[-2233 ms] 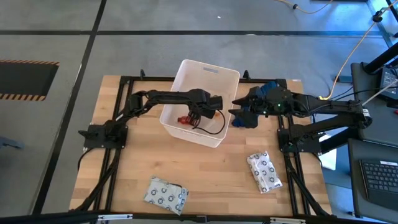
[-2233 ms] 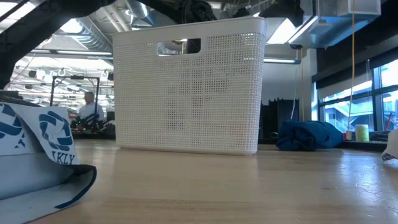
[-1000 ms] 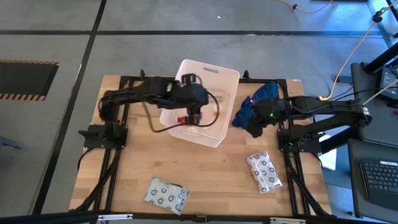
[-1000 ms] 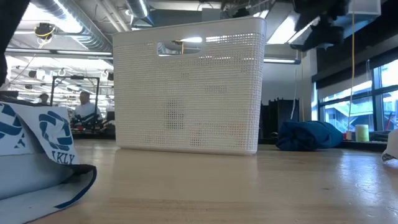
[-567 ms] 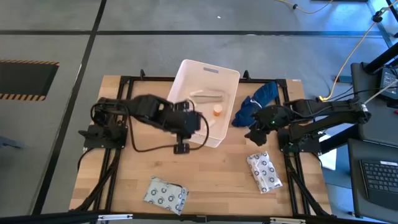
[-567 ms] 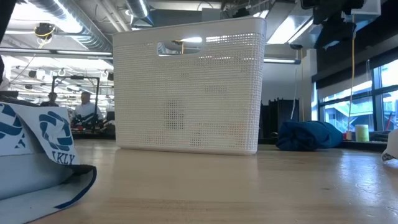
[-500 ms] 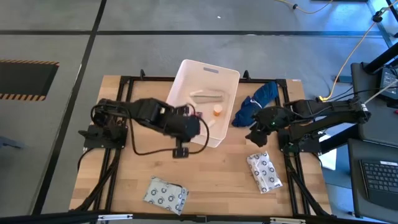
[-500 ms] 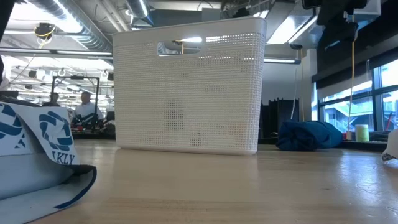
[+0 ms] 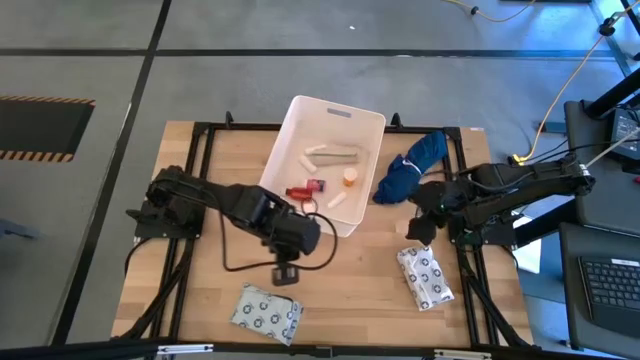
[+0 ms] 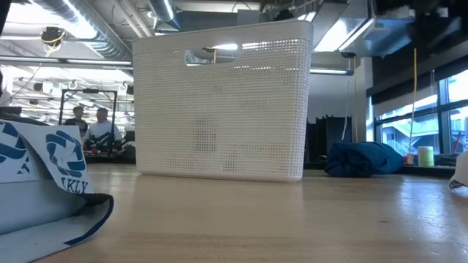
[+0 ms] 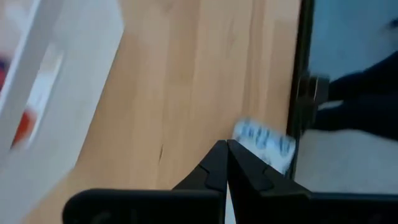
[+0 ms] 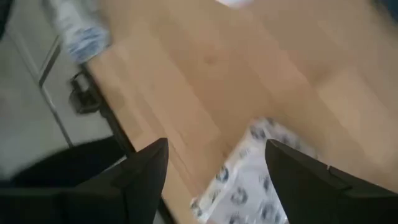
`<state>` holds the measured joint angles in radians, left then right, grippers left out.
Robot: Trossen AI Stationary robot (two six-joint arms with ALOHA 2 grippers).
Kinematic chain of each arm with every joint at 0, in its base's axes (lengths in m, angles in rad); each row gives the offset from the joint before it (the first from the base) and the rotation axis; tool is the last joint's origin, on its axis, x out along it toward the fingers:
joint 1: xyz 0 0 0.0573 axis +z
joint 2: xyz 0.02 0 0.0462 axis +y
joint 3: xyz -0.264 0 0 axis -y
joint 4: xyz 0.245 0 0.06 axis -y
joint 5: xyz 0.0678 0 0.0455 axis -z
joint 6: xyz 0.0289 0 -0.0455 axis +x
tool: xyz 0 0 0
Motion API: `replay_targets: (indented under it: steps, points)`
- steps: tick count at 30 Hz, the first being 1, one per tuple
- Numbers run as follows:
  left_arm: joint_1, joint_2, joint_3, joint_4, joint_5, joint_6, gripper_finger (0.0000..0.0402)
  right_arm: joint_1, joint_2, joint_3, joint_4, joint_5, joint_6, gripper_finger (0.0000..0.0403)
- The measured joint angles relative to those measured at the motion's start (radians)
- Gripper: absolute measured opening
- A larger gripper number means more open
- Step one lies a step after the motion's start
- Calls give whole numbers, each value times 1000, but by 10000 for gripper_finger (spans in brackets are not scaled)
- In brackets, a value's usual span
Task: Pick & place medical supplies in basket/bin
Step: Put the right white mailer bag into the white basket
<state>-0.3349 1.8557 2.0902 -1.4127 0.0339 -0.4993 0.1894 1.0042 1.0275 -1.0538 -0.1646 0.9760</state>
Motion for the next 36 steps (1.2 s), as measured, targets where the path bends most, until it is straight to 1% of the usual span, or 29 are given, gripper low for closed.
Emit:
replay_targets:
  steps: [2, 7, 14, 23, 29, 32, 36]
  points:
    - [10, 2, -47, 111, 8, 31, 1, 0, 1, 0, -49, -2, 97, 268]
    - [24, 2, -158, 350, 7, 109, 2, 20, 3, -37, -123, -3, 203, 268]
    - [47, 2, -261, 518, -66, 129, 2, 108, 5, -173, -111, -30, 332, 268]
    - [71, 0, -362, 778, -67, 161, 3, 186, 5, -313, -37, -40, 434, 268]
    - [71, 4, -399, 895, -68, 175, 2, 215, 5, -411, 98, -40, 426, 268]
    - [74, 9, -418, 893, -67, 165, 2, 229, 5, -456, 125, -57, 429, 268]
    - [77, 8, -464, 903, -68, 112, 1, 246, 4, -500, 149, -68, 431, 268]
